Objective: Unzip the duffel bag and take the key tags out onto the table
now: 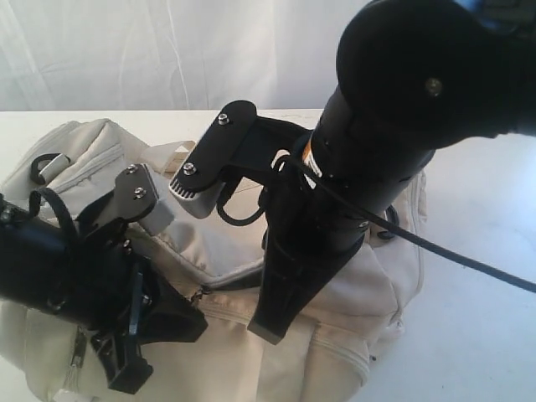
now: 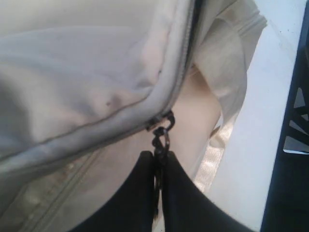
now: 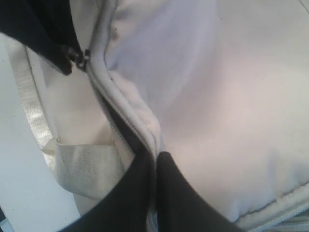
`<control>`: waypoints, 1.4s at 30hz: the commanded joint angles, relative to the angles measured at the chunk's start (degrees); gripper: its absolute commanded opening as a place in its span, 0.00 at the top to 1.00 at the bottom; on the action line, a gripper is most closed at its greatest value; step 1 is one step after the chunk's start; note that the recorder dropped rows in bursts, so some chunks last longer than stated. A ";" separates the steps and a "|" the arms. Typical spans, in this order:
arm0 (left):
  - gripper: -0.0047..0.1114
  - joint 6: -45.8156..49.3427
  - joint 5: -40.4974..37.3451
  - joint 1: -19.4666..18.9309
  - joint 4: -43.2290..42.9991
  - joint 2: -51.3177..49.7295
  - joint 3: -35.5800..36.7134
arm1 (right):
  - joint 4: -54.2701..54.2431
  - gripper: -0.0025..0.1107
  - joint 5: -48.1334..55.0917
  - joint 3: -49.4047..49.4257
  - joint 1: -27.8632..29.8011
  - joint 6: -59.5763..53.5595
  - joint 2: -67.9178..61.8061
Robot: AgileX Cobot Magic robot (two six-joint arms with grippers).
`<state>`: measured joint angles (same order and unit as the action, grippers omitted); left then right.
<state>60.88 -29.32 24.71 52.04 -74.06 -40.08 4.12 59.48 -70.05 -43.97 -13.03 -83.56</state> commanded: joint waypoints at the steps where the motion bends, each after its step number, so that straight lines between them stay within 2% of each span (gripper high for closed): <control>1: 0.96 -4.37 -6.90 -4.69 -6.06 2.84 -0.02 | 0.83 0.98 0.53 1.39 -0.22 0.27 0.58; 4: 0.96 -5.89 -10.15 -8.05 -7.26 4.34 -0.02 | 0.83 0.98 0.53 1.62 -0.22 0.27 0.58; 13: 0.96 -11.56 -15.63 -14.87 -12.81 9.77 -0.02 | 0.83 0.98 0.41 1.55 -0.22 -0.07 0.58; 20: 0.96 -14.35 -22.88 -18.18 -16.64 12.96 -1.33 | 0.83 0.98 -0.03 1.55 -0.22 -0.18 0.58; 32: 0.96 -23.84 -35.98 -22.04 -31.01 13.41 -11.56 | 0.73 0.98 -2.20 1.55 -0.22 -0.45 -1.99; 35: 0.96 -26.35 -38.62 -22.41 -34.20 13.41 -13.52 | 0.73 0.90 -3.89 1.42 -0.22 -0.74 -1.86; 40: 0.96 -28.38 -40.65 -22.41 -36.29 13.28 -16.18 | 0.73 0.60 -5.79 0.54 -0.22 -3.08 0.10; 42: 0.96 -28.81 -40.65 -22.41 -36.02 12.78 -16.84 | 0.59 0.53 -7.44 0.07 -0.22 -5.16 1.47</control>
<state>33.34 -64.69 2.62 16.57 -61.39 -55.67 4.41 54.17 -69.17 -43.97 -15.58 -84.11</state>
